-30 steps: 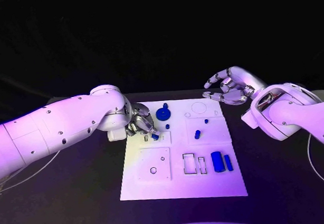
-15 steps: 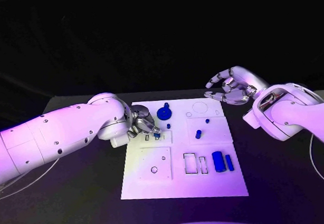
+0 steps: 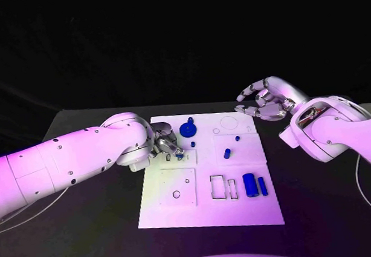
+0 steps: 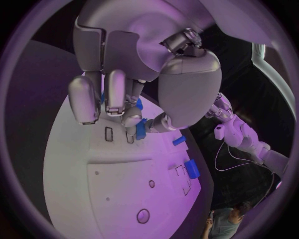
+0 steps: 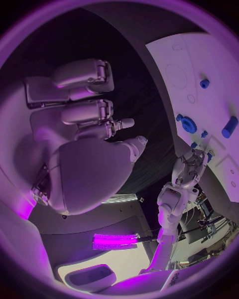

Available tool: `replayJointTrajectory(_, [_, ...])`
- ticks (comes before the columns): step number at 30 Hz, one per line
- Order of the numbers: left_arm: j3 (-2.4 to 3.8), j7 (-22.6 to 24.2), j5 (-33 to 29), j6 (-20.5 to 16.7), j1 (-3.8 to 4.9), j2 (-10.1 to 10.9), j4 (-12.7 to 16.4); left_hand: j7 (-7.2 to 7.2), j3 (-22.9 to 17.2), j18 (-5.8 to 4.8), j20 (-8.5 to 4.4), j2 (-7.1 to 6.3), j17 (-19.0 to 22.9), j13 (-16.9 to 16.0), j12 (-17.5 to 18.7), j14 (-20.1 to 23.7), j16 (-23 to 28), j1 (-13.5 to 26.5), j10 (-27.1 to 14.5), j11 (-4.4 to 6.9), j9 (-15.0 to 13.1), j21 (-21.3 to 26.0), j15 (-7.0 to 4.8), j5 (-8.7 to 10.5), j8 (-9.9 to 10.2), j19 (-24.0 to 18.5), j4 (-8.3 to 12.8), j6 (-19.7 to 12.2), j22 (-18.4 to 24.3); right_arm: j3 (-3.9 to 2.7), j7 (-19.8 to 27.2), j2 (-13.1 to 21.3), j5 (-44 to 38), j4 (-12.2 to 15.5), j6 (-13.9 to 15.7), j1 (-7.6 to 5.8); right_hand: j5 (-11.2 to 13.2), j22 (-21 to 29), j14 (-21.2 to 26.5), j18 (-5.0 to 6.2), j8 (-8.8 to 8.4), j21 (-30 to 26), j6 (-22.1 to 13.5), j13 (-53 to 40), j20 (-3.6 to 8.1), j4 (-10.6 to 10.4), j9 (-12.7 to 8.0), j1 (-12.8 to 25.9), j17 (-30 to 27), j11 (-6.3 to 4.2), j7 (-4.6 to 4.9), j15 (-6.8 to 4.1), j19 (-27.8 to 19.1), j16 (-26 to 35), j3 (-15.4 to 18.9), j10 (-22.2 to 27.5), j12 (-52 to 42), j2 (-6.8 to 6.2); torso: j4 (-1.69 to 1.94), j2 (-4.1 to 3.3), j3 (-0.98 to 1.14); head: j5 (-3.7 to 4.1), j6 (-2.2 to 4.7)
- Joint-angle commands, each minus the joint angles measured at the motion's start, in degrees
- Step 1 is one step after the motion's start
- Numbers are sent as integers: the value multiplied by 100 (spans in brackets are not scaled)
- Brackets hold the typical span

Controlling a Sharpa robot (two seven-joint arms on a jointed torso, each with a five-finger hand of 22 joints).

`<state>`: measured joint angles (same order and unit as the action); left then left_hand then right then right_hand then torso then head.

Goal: Assemble the parts on the task board

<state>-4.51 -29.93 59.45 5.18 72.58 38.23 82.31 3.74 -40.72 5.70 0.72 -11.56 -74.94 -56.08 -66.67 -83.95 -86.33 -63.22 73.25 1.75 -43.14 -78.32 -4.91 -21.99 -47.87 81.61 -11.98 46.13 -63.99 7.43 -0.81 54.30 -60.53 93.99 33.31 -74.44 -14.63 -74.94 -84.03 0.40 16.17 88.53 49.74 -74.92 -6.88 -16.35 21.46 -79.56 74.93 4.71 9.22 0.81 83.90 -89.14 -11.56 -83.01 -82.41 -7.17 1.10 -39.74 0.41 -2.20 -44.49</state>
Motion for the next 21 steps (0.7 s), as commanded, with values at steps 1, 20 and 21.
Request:
replayJointTrajectory(1, [2, 21, 317, 103, -6, -16, 12, -120, -1132, -98, -23, 12, -915, -8, -25, -462, -21, 42, 54, 4, -14, -38, -38, -38, -26, 13, 1146, 169, -12, 0, 45, -3, -10, -1, -22, 8, -16, -1355, -515, 15, 22, -27, -30, -784, 48, -5, -4, 53, 1182, -29, -2, -51, 486, 27, -24, 1, 34, -23, 1, -4, 3, 2, -9])
replayJointTrajectory(20, [-5, -26, 531, 342, -15, -54, -98, -137, -1155, -99, -37, 30, -901, -22, -54, -461, -19, 96, 81, 18, -48, -46, -51, -99, -55, 15, 1118, 192, -25, 0, 56, -6, -2, -6, -18, 22, -40, -1345, -514, 19, 30, -38, -32, -779, 49, -8, -5, 66, 1174, -29, -2, -51, 478, 31, -41, 6, 39, -32, -2, -6, 2, -4, -31])
replayJointTrajectory(21, [-7, -25, 543, 333, -16, -58, -104, -138, -1158, -100, -38, 34, -898, -12, -48, -461, -17, 100, 76, 19, -51, -47, -52, -101, -58, 16, 1115, 193, -28, 0, 57, -6, -2, -6, -18, 22, -40, -1345, -514, 19, 30, -38, -32, -779, 49, -8, -5, 66, 1174, -29, -2, -51, 478, 31, -41, 6, 39, -32, -2, -6, 1, -2, -31])
